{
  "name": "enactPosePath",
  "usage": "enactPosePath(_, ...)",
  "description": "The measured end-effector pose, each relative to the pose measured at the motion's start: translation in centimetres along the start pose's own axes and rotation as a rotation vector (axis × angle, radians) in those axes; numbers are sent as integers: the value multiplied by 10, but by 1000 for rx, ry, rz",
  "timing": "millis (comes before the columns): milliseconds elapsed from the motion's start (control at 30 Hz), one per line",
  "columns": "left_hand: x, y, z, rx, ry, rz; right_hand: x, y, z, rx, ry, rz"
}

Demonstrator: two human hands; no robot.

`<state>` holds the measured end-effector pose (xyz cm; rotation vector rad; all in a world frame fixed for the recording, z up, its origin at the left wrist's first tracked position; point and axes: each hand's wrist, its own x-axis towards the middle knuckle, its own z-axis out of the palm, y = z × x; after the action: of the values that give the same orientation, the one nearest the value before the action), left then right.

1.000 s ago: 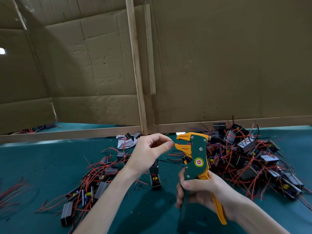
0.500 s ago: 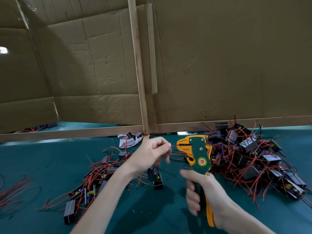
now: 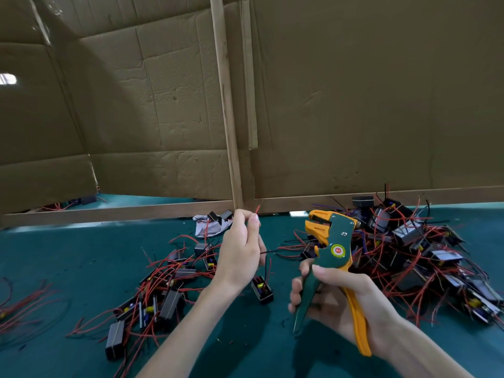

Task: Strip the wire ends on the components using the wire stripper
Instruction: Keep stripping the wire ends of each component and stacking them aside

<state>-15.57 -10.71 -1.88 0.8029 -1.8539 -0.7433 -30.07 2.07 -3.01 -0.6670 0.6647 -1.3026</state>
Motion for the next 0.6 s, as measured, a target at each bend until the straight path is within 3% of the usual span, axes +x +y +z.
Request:
enactPosePath(133, -1, 1, 2, 125, -86, 55, 1, 2, 2, 2, 32, -43)
enactPosePath(300, -4, 10, 5, -134, -345, 6, 4, -2, 0, 28, 67, -121)
enactPosePath(467, 1, 19, -2, -429, -359, -53, 6, -6, -9, -72, 56, -122)
enactPosePath(600, 4, 25, -9, -523, -306, -76, 9, -5, -15, -183, -23, -99)
